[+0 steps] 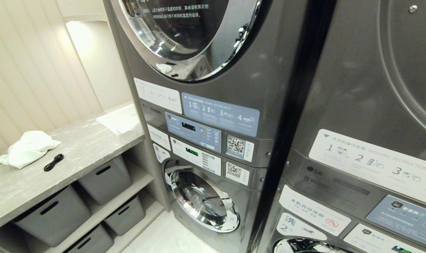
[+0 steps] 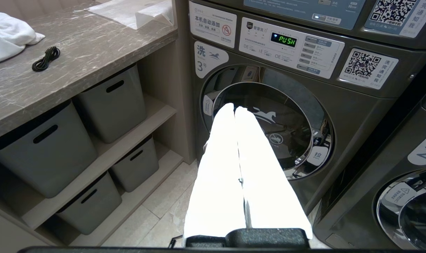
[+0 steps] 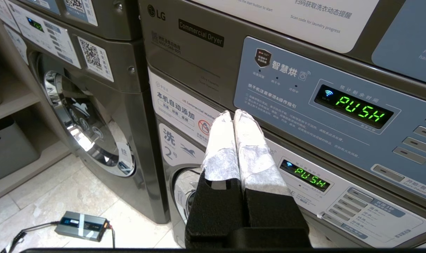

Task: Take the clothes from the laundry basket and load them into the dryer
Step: Put the clothes in the dryer, then close the dryer

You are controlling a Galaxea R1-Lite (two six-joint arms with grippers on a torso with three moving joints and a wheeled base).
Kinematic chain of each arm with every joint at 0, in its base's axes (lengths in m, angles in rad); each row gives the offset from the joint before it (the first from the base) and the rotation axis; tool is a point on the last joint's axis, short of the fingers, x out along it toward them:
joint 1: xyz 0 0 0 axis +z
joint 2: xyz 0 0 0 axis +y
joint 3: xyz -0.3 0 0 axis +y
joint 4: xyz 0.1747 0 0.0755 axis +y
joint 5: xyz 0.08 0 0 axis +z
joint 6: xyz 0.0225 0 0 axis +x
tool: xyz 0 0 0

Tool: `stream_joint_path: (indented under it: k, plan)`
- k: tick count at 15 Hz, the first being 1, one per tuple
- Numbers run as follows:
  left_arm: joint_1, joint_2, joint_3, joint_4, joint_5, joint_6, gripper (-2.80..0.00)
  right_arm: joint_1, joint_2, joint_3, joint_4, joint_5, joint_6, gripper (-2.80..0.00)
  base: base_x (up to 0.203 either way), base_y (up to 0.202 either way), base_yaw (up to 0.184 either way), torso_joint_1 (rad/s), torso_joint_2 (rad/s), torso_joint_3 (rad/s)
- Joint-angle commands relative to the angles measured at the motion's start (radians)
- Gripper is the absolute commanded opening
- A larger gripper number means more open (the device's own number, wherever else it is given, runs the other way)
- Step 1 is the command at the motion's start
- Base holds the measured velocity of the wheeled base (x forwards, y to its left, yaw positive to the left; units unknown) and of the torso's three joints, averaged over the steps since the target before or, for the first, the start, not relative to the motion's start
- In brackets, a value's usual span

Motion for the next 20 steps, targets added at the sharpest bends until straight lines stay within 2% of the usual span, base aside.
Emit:
stream_joint_path:
  k: [1, 9, 20]
  plan:
    - [0.000, -0.002, 0.002, 0.000, 0.000, 0.000, -2.80, 0.000, -0.001, 0.000, 0.000, 0.000, 0.000, -2.80, 0.000, 0.000, 0.000, 0.000, 0.00, 0.000]
    - [0.000, -0.002, 0.002, 0.000, 0.000, 0.000, -2.80, 0.000, -0.001, 0.000, 0.000, -0.003, 0.033, -2.80, 0.000, 0.000, -0.011, 0.001, 0.00, 0.001]
    - [0.000, -0.002, 0.002, 0.000, 0.000, 0.000, -2.80, 0.000, -0.001, 0.000, -0.002, -0.004, 0.053, -2.80, 0.000, 0.007, -0.172, 0.005, 0.00, 0.001]
